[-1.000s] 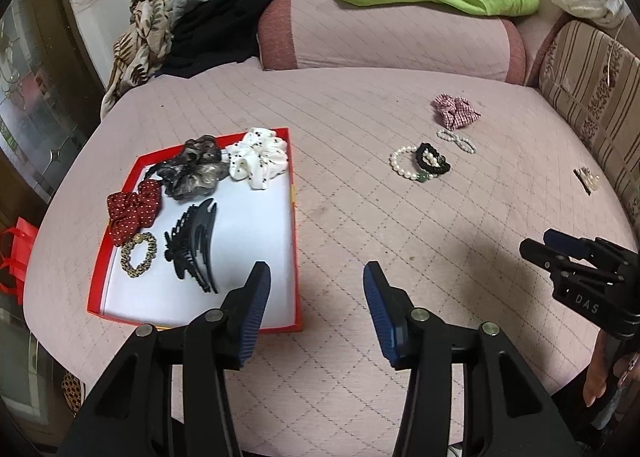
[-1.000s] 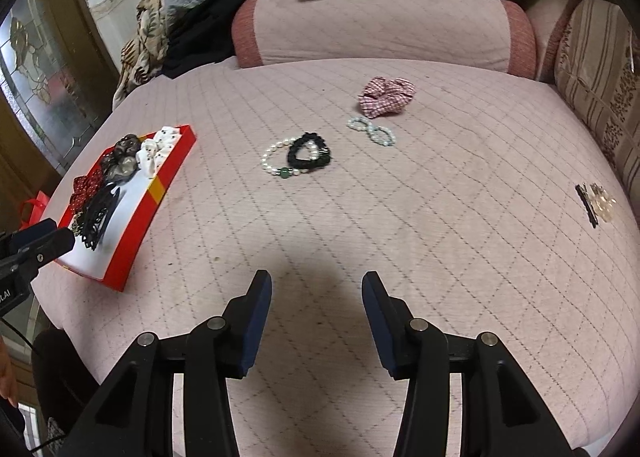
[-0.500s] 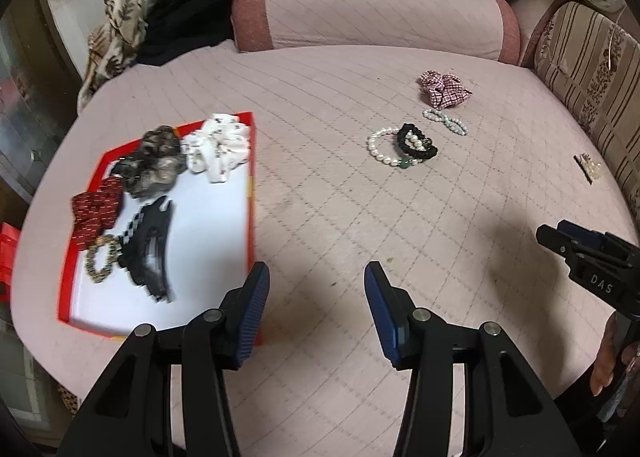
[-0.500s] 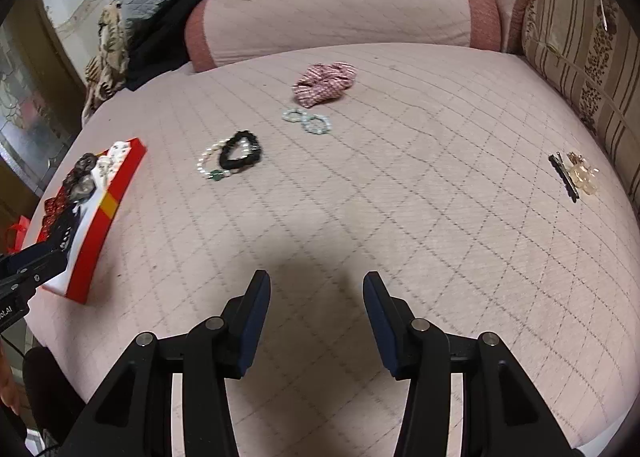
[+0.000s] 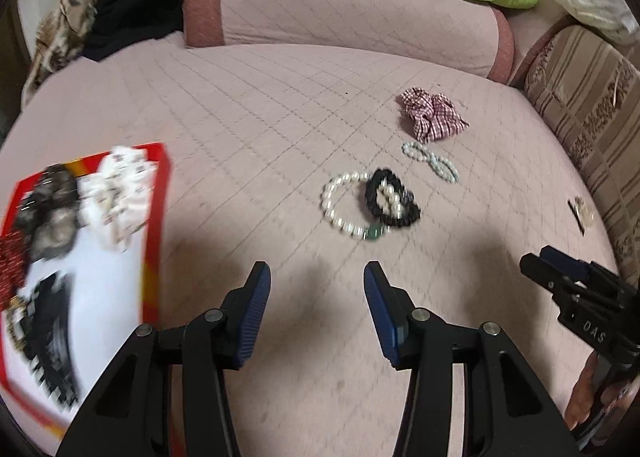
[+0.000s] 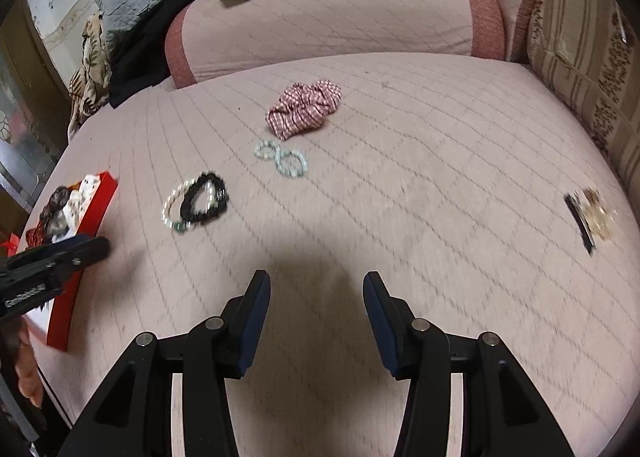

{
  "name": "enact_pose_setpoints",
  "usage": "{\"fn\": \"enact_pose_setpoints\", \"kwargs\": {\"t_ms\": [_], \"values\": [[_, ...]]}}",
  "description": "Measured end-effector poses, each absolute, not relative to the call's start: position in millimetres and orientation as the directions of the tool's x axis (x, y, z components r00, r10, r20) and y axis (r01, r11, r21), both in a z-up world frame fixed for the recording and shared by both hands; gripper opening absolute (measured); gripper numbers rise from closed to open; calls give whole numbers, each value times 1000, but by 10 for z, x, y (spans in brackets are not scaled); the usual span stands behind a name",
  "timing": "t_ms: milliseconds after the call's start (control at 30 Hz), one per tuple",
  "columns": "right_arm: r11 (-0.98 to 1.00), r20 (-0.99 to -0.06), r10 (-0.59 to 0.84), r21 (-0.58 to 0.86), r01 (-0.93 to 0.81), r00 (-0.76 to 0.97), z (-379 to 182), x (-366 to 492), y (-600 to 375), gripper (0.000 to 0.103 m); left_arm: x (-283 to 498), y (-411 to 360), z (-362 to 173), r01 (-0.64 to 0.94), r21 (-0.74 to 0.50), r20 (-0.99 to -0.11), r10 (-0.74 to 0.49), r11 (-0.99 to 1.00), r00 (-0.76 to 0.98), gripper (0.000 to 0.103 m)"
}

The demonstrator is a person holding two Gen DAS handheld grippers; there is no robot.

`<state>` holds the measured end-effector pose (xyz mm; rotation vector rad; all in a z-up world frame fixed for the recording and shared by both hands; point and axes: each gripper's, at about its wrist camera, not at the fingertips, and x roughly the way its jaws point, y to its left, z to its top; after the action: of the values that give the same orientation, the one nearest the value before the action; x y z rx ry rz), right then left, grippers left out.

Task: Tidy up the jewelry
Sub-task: 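Move both grippers over the loose bracelets on the bedspread, then grasp the pearl bracelet with left gripper while right grasps the green-bead bracelet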

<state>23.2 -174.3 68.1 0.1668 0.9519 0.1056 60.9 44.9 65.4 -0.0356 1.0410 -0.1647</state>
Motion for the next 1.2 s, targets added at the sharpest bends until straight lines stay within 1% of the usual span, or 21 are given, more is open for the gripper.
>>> {"fn": "enact_pose_setpoints", "kwargs": {"t_ms": [33, 67, 200, 267, 400, 500, 600, 733, 800, 833, 867, 900, 933, 1000, 1200], "values": [[981, -799, 171, 195, -20, 576, 675, 314, -1734, 52, 672, 440, 624, 119, -111, -857, -155, 987, 491, 43], [979, -798, 178, 202, -23, 576, 672, 362, -1724, 52, 748, 431, 586, 120, -117, -859, -161, 986, 486, 42], [963, -786, 253, 263, -64, 564, 657, 611, -1618, 52, 969, 422, 459, 122, -141, -864, -182, 983, 470, 41], [959, -788, 269, 269, -83, 553, 621, 732, -1529, 52, 1043, 426, 405, 120, -147, -868, -186, 982, 460, 37], [968, -789, 234, 241, -65, 568, 576, 947, -1511, 52, 1163, 435, 294, 122, -164, -874, -201, 979, 442, 36], [966, -788, 234, 256, -42, 570, 559, 1103, -1575, 52, 1207, 425, 262, 132, -168, -869, -210, 977, 449, 36], [969, -793, 231, 242, -56, 564, 545, 1236, -1545, 52, 1248, 417, 256, 136, -175, -864, -219, 975, 454, 36], [980, -811, 196, 182, -81, 551, 455, 1377, -1432, 52, 1283, 394, 232, 141, -172, -860, -218, 975, 462, 35], [983, -818, 182, 163, -85, 546, 408, 1416, -1394, 52, 1282, 363, 226, 146, -141, -861, -194, 979, 470, 29], [985, -819, 171, 149, -85, 547, 384, 1429, -1377, 52, 1281, 350, 223, 146, -121, -863, -177, 982, 473, 24], [986, -818, 164, 140, -85, 552, 379, 1443, -1380, 52, 1289, 340, 223, 147, -113, -864, -170, 983, 474, 15], [988, -817, 156, 130, -86, 555, 377, 1454, -1369, 50, 1300, 340, 226, 150, -128, -866, -185, 980, 465, 9], [989, -816, 146, 118, -85, 559, 377, 1457, -1368, 46, 1304, 343, 235, 149, -137, -868, -191, 979, 459, 9], [992, -818, 125, 95, -82, 561, 371, 1468, -1374, 14, 1297, 342, 256, 153, -146, -869, -201, 977, 451, 9], [981, -816, 182, 188, -45, 549, 437, 1327, -1586, 12, 1061, 338, 468, 175, -143, -856, -211, 974, 473, 9]]}}
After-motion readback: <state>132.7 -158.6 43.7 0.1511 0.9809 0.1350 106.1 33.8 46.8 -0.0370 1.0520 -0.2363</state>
